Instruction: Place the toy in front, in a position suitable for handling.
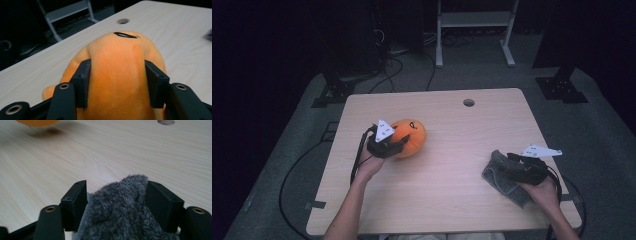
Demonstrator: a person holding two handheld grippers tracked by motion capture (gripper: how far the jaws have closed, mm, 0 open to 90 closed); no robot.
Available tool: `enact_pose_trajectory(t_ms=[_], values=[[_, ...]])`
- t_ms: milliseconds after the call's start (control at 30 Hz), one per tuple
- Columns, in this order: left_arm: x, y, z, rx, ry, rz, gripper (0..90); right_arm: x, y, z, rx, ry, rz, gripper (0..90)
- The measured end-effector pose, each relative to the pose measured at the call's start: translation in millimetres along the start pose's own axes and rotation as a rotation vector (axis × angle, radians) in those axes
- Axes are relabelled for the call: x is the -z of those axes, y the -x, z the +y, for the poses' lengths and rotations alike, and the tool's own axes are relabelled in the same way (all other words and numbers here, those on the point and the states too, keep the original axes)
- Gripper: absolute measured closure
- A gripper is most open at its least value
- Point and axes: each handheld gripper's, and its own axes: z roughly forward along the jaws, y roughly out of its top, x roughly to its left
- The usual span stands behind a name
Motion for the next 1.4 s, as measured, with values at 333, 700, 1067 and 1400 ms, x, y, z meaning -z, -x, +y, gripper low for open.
enact_pose_trajectory(t_ms=[333, 700, 1067, 1400], values=[[-2.6, 66.6, 14.9, -0.085, 0.035, -0.184, 45.8, -16.2, 11.7, 0.4, -0.037, -0.087, -0.02, 40.3], [-14.9, 110.2, 4.1, -0.12, 0.007, -0.306, 43.9, -39.9, 8.5, -5.1, -0.047, -0.207, -0.052, 48.7], [-1.3, 110.8, -4.0, -0.099, 0.026, -0.294, 11.7, -39.6, 2.6, -9.9, 0.025, -0.196, -0.126, 68.7], [8.7, 96.4, -21.2, -0.112, 0.04, -0.296, 18.1, -39.0, 5.7, -7.9, 0.015, -0.207, -0.121, 75.6]])
